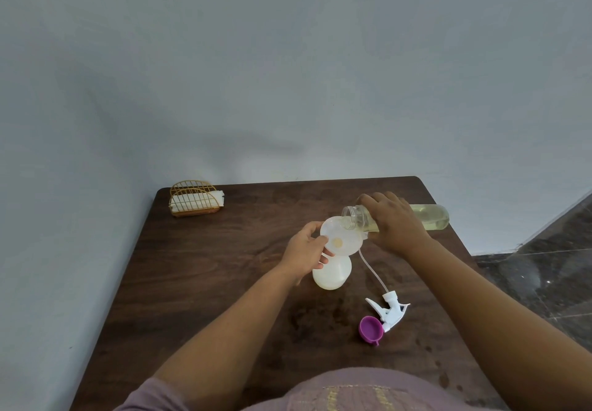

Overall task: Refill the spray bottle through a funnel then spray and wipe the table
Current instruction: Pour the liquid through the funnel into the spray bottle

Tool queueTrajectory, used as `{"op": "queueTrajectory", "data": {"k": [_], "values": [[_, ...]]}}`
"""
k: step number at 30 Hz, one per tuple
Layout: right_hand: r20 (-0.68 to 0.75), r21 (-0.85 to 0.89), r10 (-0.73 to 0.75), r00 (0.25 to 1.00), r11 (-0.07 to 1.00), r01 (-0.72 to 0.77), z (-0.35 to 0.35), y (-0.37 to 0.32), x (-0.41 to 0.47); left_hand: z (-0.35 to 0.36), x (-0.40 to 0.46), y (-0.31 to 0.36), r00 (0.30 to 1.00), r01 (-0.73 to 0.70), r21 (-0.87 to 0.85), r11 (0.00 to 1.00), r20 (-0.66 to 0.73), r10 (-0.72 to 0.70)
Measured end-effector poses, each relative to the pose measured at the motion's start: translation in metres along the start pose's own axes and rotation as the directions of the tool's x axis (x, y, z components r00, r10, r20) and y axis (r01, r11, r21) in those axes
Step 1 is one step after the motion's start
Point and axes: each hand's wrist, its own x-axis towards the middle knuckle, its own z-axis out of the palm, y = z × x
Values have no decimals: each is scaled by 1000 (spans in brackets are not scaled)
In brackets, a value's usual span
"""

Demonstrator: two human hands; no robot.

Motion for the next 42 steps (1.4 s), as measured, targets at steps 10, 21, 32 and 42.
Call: {"op": "queueTrajectory", "data": {"k": [10,21,32,42], "values": [[-5,-1,-2,1000,1000,2,-1,-1,0,0,0,0,1000,-2,-6,1000,5,2],[6,-7,6,1000,1000,-6,-3,-1,0,1,1,1,1000,0,-8,1000,7,0],[-2,10,2,1000,1000,-2,-3,-2,-2,1,0,0,1000,1,-13,1000,-1,-1],[-8,11,5,1000,1000,-5,-3,-1,-2,1,1,0,1000,-4,-6,1000,0,4]]}}
